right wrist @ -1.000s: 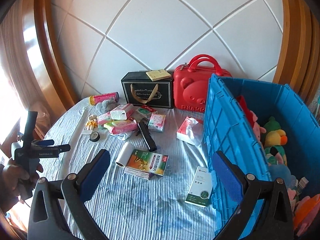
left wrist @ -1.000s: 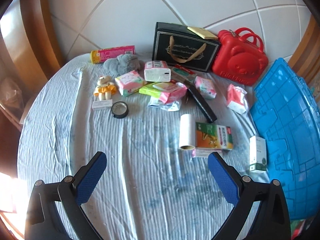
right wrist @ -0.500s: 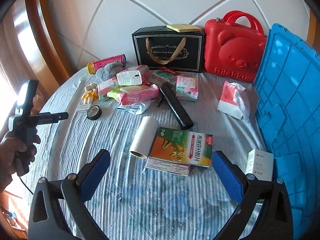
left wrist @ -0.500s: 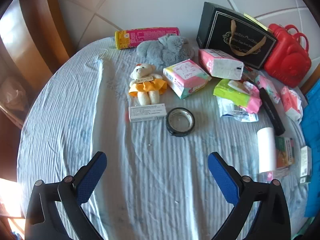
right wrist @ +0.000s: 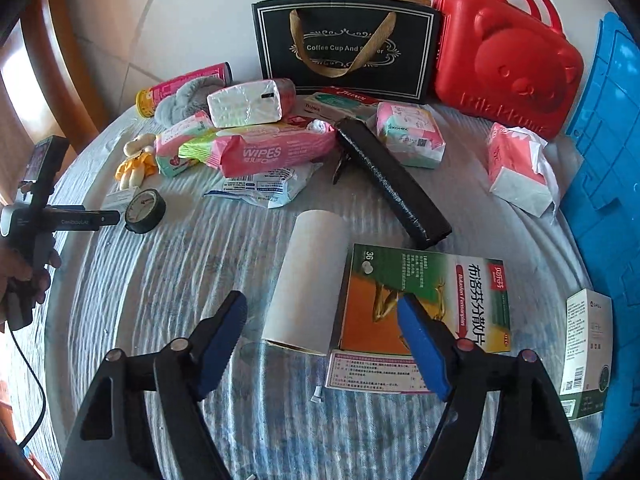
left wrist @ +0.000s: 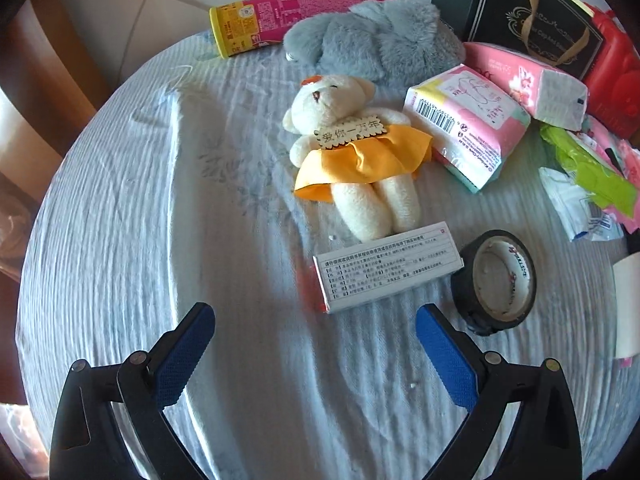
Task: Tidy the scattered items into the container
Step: 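Grasp white medicine box with left tool while right tool grasps white lint roller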
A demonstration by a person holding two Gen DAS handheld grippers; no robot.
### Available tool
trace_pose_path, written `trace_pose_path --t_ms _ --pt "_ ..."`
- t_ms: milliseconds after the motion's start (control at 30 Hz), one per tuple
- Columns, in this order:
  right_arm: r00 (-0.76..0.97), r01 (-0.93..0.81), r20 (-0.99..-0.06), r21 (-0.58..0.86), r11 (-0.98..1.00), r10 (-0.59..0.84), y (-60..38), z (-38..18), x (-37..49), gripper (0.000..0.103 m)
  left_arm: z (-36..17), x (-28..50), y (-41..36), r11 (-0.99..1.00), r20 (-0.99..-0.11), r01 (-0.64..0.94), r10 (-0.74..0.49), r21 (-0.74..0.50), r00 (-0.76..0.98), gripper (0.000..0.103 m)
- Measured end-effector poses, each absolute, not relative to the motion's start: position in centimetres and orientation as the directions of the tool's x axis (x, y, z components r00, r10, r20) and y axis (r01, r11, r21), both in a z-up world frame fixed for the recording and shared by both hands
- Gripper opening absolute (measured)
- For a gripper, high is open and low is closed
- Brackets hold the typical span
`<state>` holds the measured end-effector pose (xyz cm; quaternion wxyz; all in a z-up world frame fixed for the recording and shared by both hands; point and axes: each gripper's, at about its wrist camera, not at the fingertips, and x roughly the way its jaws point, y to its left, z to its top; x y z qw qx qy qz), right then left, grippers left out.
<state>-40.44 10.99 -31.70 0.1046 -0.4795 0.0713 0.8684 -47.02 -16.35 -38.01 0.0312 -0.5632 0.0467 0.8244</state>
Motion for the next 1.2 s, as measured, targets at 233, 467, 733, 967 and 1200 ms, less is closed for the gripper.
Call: trace_pose_path --t_ms 233,467,733,967,1200 --pt "-0.461 -0.237 -0.880 -0.002 -0.971 0.114 9.8 -34.4 -42.4 0.072 -37.9 -48.6 -15.1 -0.985 -0.917 -0.168 0.040 0.029 -0.397 0.101" --pt "-0.436 -0.254 -0.894 0.011 -0.967 0.104 9.7 -35.6 -43.2 0.064 -37.2 -47.7 -13.6 -0.973 -0.914 -0.232 0.104 -0.011 -0.392 0.055" --pt "-0.396 -0.226 -0.917 0.040 -0.973 0.054 9.2 -36.9 -43.4 0.053 -36.5 -45.8 -15.2 -0.984 -0.902 -0.149 0.152 -0.099 -0.404 0.030" --pt "-0.393 -0.214 -0.919 0.058 -0.975 0.032 9.1 -36.8 -43.0 0.052 -35.9 -45.2 -15.2 -0.983 -0.889 -0.169 0.140 -0.071 -0.437 0.061" --pt "-0.396 -0.214 -0.918 0.056 -0.975 0.034 8.9 -36.9 -42.9 0.052 -37.0 -47.6 -15.2 -0.971 -0.894 -0.239 0.107 0.000 -0.435 0.086"
